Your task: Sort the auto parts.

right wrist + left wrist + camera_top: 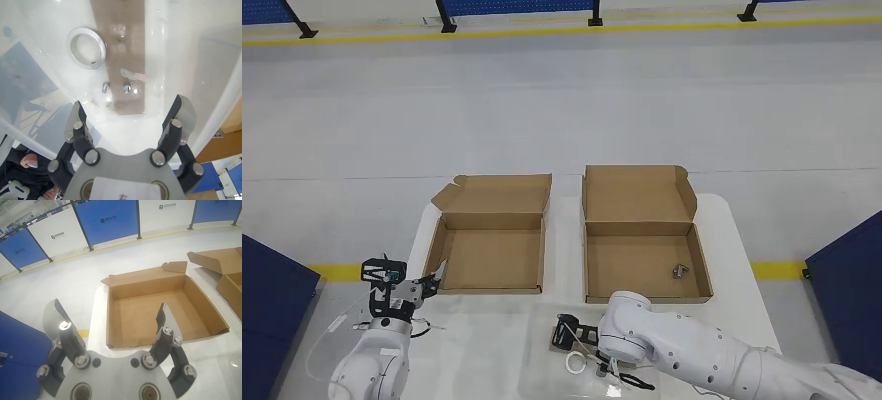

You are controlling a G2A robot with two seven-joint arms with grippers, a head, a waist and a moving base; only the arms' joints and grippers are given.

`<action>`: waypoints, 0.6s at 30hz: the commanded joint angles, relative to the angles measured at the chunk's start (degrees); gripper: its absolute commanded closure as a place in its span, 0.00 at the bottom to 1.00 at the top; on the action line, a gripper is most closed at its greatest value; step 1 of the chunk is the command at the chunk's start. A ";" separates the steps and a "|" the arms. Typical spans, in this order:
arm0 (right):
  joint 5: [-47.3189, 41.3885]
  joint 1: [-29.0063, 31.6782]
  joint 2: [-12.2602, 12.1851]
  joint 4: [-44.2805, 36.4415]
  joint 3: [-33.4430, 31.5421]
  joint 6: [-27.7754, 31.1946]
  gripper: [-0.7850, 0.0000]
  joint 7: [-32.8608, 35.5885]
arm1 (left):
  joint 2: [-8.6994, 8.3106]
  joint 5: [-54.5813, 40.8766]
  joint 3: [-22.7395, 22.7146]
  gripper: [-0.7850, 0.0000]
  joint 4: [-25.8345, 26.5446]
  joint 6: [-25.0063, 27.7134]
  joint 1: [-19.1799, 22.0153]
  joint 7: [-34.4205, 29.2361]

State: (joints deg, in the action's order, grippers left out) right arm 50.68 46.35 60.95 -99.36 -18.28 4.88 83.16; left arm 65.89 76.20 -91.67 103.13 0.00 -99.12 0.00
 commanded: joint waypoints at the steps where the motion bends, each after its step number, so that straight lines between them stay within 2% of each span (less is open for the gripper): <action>1: 0.00 0.00 0.00 0.00 0.00 0.01 0.00 0.01 | 0.00 0.00 0.00 0.00 0.00 0.00 0.00 0.00; 10: 0.53 1.60 0.12 1.26 -1.32 1.75 0.00 -3.04 | 0.00 0.00 0.00 0.00 0.00 0.00 0.00 0.00; 12: 0.77 1.79 0.11 1.10 -1.73 1.76 0.16 -2.88 | 0.00 0.00 0.00 0.00 0.00 0.00 0.00 0.00; 16: 1.35 2.33 -0.01 0.71 -2.81 1.22 0.40 -3.04 | 0.00 0.00 0.00 0.00 0.00 0.00 0.00 0.00; 17: 1.48 2.51 -0.07 0.58 -3.07 1.23 0.49 -2.99 | 0.00 0.00 0.00 0.00 0.00 0.00 0.00 0.00; 18: 1.60 2.67 -0.13 0.42 -3.32 1.26 0.51 -2.90 | 0.00 0.00 0.00 0.00 0.00 0.00 0.00 0.00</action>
State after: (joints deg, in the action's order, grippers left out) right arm 52.17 48.86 60.89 -98.79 -21.33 6.10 80.16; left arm 65.89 76.20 -91.67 103.13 0.00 -99.12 0.00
